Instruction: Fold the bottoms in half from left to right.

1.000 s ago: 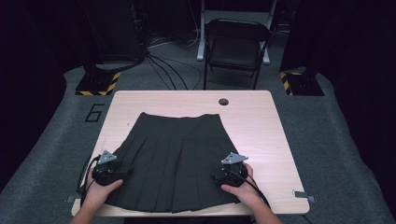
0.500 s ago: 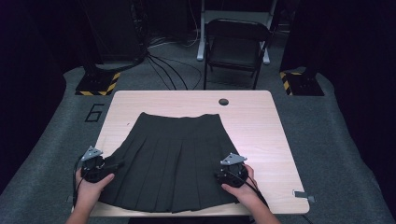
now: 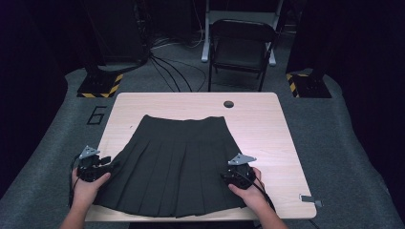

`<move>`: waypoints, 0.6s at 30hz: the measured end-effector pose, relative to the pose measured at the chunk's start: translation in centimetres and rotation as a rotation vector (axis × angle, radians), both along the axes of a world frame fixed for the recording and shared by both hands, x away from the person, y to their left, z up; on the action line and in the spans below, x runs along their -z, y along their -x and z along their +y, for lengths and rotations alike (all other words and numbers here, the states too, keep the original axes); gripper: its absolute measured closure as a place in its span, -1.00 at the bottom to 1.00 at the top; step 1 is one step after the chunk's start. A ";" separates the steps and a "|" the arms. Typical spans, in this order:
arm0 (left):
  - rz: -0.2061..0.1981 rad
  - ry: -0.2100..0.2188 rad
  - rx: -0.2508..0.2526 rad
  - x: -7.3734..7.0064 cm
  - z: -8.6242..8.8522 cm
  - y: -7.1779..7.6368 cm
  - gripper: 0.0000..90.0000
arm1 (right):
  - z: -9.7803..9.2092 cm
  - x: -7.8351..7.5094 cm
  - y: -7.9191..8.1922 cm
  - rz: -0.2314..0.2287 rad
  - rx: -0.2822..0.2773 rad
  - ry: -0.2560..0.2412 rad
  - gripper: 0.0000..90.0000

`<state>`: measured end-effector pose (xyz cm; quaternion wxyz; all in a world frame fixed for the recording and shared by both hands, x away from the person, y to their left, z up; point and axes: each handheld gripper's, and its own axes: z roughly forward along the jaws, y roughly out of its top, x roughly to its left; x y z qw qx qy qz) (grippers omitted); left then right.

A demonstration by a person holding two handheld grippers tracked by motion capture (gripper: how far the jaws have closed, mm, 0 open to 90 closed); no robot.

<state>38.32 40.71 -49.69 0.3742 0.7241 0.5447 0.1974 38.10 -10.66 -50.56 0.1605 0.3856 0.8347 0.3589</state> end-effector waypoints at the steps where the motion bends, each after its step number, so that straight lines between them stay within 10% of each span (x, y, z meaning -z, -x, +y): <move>1: 0.000 0.000 0.000 0.0 0.0 0.0 0.11 | 0.0 0.0 0.0 0.000 0.000 0.000 0.15; 18: 0.014 -0.010 -0.044 1.2 1.1 0.2 0.06 | -0.1 0.3 -0.3 0.012 0.000 -0.004 0.12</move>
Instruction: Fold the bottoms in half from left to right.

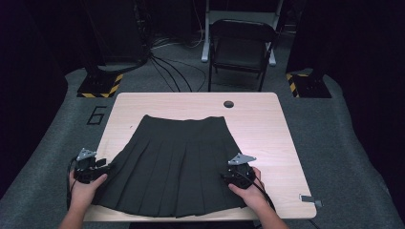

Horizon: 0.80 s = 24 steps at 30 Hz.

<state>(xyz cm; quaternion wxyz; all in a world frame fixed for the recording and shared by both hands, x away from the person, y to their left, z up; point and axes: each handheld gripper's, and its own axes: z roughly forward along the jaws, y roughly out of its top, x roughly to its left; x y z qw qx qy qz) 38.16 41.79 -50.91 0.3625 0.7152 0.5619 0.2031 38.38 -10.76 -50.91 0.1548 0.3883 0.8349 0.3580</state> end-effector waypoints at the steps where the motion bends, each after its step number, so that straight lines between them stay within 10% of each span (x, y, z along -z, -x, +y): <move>1: 0.011 -0.007 0.008 0.0 0.0 0.0 0.06 | 0.0 0.0 0.0 -0.004 -0.003 0.000 0.12; 24: 0.025 -0.081 0.032 1.0 -1.8 0.3 0.32 | 0.2 0.4 -0.1 0.009 0.009 0.014 0.09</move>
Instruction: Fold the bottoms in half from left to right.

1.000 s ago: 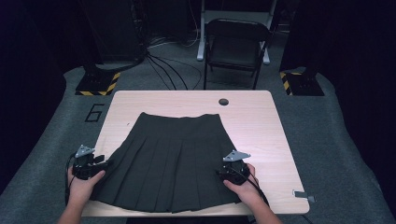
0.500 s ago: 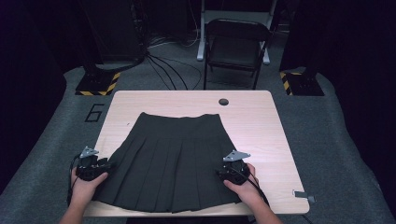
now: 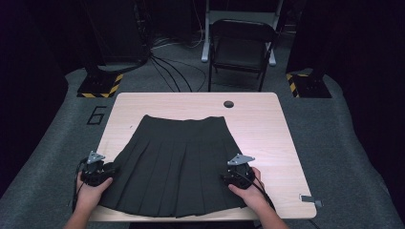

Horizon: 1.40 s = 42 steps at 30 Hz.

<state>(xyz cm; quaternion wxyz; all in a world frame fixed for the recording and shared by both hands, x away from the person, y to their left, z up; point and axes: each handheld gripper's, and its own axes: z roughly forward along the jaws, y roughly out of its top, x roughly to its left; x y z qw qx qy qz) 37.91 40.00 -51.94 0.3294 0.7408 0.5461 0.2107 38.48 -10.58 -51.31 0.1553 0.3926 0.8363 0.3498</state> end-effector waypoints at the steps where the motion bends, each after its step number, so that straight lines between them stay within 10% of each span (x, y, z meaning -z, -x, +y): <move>1: -0.001 0.000 -0.003 0.0 0.0 0.0 0.33 | 0.0 0.0 0.0 0.000 -0.002 0.002 0.09; 20: -0.025 -0.005 -0.040 0.4 0.5 0.0 -0.11 | 0.0 0.1 0.0 0.008 -0.004 0.010 0.06; 42: -0.010 0.024 0.038 0.1 -0.5 0.2 0.85 | -0.2 0.2 -0.2 0.007 -0.023 0.019 0.04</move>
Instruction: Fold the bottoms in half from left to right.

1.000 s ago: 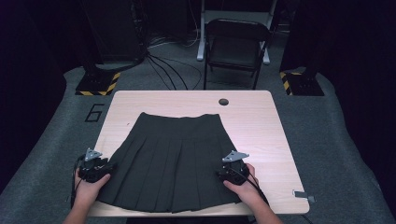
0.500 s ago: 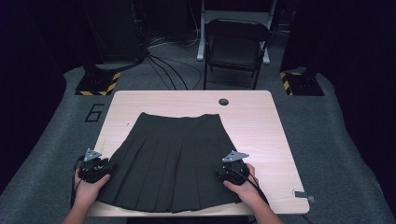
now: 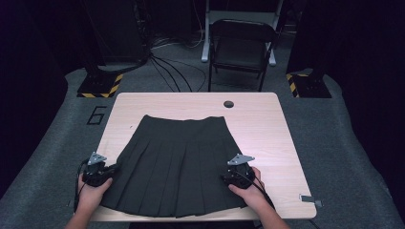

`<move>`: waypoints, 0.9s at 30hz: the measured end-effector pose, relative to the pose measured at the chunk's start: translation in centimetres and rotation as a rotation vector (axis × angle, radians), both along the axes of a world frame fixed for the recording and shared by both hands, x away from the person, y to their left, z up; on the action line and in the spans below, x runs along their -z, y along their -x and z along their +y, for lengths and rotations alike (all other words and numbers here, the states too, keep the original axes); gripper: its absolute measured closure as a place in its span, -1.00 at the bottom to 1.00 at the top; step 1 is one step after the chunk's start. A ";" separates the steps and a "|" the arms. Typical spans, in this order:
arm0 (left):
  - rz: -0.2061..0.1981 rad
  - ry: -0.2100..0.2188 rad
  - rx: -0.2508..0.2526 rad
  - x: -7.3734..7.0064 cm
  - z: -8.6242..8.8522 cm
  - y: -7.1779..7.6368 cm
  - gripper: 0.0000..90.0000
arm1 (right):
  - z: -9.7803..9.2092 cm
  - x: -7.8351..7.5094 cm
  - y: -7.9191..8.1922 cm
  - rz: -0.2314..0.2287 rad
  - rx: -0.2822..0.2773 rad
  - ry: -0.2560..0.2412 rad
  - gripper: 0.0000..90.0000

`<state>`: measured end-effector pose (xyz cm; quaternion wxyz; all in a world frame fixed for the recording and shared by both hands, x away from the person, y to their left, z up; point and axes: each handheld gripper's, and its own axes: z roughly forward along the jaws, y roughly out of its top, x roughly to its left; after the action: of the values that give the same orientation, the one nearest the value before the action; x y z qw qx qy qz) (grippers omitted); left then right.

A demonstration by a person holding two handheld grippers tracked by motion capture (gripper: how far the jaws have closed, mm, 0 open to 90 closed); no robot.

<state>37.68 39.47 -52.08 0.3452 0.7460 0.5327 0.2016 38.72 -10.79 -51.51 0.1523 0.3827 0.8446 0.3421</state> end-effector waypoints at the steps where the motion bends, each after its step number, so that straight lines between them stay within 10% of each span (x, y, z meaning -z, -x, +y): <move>1: 0.001 -0.014 -0.007 -0.1 -0.2 0.0 0.86 | 0.0 0.0 0.0 0.001 0.000 0.000 0.04; 9: 0.014 0.010 -0.012 -0.9 -0.4 0.0 0.89 | 0.0 0.0 0.0 0.007 0.002 0.002 0.04; 18: -0.073 0.081 0.007 -3.5 -1.4 0.5 0.89 | 0.0 0.0 0.0 0.010 0.013 -0.010 0.03; 27: -0.097 0.089 0.152 -5.2 -6.5 0.6 0.90 | -0.1 0.1 -0.1 0.005 0.007 -0.015 0.03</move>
<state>37.03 32.98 -46.86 0.4177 0.7575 0.4656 0.1868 38.80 -10.88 -51.60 0.1484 0.3879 0.8410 0.3468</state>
